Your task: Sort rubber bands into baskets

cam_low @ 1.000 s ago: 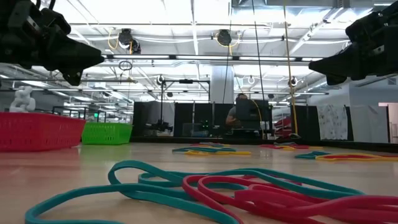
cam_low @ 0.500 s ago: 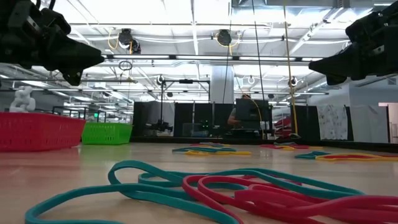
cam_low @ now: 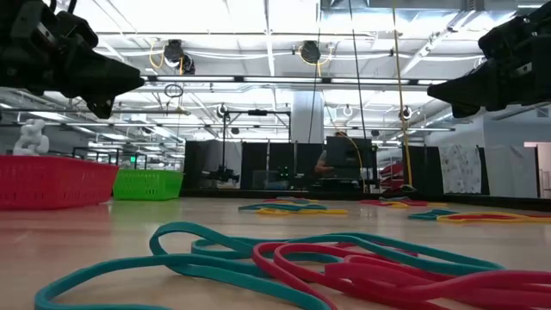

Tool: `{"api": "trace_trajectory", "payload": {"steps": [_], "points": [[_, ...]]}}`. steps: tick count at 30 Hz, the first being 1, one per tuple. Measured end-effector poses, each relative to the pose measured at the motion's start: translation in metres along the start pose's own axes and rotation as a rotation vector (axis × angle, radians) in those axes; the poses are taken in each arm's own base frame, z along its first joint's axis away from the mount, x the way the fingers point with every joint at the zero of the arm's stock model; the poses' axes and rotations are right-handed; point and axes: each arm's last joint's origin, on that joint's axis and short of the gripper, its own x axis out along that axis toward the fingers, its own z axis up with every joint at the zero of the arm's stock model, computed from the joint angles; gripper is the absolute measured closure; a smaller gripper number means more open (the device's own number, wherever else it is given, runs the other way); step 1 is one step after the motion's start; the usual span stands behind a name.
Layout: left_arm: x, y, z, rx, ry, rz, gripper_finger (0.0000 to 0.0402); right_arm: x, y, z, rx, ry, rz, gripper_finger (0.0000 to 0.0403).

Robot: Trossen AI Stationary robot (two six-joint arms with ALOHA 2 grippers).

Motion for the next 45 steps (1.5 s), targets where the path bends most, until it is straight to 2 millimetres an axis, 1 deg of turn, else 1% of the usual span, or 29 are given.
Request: {"api": "trace_trajectory", "payload": {"steps": [5,8,11,15,21,24,26,31,35,38,41,45], "points": [[0.0,0.001,0.001,-0.006,-0.015,0.025,0.0306,0.0,0.0,0.0,0.016,0.0,0.001,0.0403],[0.0,0.0,0.003,-0.099,-0.031,0.01,0.0306,0.0,0.0,0.0,0.12,0.0,0.0,0.0403],[0.0,0.0,0.003,-0.162,-0.032,0.006,0.0306,0.0,0.0,0.0,0.164,-0.003,0.0,0.0403],[0.0,0.0,0.003,-0.162,-0.032,0.005,0.0306,0.0,0.0,0.003,0.191,-0.037,0.002,0.0403],[0.0,0.0,0.003,-0.165,-0.037,0.005,0.0306,0.0,0.0,0.003,0.255,-0.033,0.002,0.0403],[0.0,0.002,0.003,-0.168,-0.053,0.072,0.0306,0.0,0.0,0.003,0.277,-0.033,0.002,0.0403],[0.0,0.003,0.003,-0.211,-0.064,0.106,0.0306,0.0,0.0,0.004,0.304,-0.038,0.003,0.0403],[0.002,0.002,0.006,-0.194,-0.039,0.099,0.0306,0.001,0.0,0.003,0.347,-0.024,0.001,0.0403],[0.006,-0.003,0.026,-0.107,-0.037,0.108,0.0306,0.006,-0.001,0.0,0.343,0.003,-0.046,0.0403],[0.016,-0.007,0.052,0.006,-0.024,0.146,0.0306,0.009,-0.001,0.004,0.311,0.033,-0.065,0.0401],[0.033,-0.011,0.077,0.086,0.01,0.183,0.0307,0.012,-0.001,0.021,0.265,0.036,-0.063,0.0397],[0.067,-0.015,0.088,0.149,0.126,0.178,0.0307,0.021,-0.002,0.05,0.186,0.05,-0.055,0.0388]]}}
